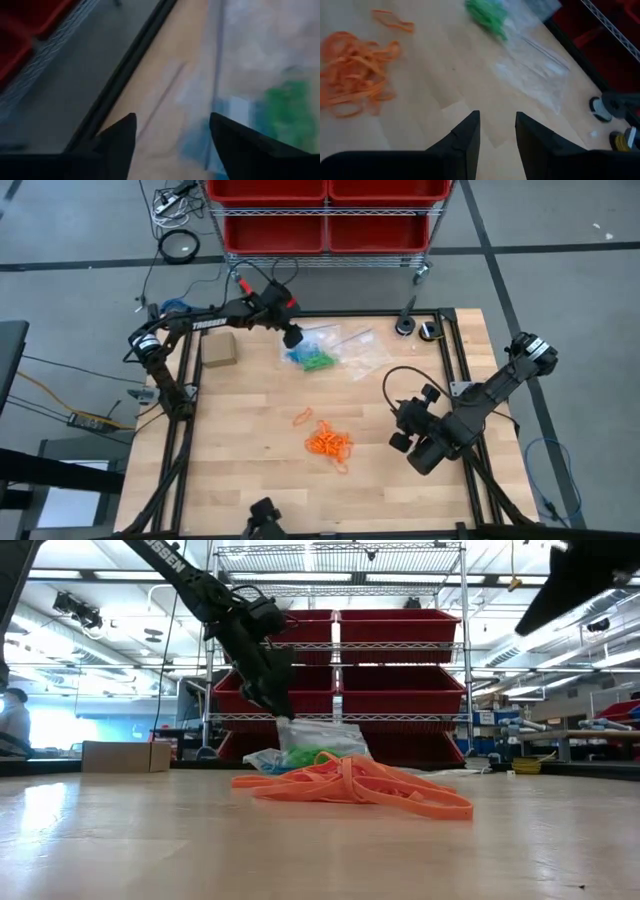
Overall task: Sort rubber bands
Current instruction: Close the bottom transparent zip bag, then put the orange rubber band into the transparent zip bag
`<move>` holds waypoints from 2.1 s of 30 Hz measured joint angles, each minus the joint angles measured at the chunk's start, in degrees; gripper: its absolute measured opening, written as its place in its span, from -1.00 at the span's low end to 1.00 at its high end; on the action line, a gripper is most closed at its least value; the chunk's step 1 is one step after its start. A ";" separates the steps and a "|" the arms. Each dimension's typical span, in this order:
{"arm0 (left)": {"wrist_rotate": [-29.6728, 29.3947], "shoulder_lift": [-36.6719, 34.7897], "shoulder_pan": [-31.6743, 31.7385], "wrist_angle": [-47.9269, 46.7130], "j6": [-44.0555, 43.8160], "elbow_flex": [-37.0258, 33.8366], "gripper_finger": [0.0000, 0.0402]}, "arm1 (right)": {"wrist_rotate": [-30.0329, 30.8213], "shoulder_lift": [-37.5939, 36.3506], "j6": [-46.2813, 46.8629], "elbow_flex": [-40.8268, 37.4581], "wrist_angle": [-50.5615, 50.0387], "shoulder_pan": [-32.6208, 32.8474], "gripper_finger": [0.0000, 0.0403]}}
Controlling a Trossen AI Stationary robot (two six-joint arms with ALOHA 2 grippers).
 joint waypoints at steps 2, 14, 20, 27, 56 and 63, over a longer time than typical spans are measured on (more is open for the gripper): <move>-4.36 -0.14 0.10 -1.44 1.27 0.00 0.39 | 0.93 0.02 1.96 -1.41 0.88 -0.47 -0.45; -10.82 -9.97 -2.79 0.52 2.25 0.00 0.37 | 9.58 0.03 5.11 -11.03 10.77 -7.52 -0.45; -1.26 -19.92 -8.32 0.04 -0.88 0.04 0.34 | 10.81 0.02 -2.29 -15.38 18.40 -14.56 -0.45; 3.91 -23.84 -23.19 -3.22 -8.48 -3.51 0.29 | 8.28 0.02 -20.00 -19.28 36.90 -26.16 -0.46; -16.66 -23.67 -58.11 68.47 -24.83 -42.02 0.25 | -32.72 6.91 -49.74 -25.66 83.03 -60.98 -0.41; -16.86 -23.65 -59.20 67.72 -24.73 -42.09 0.25 | -34.41 15.31 -49.71 -24.40 89.61 -60.59 -0.03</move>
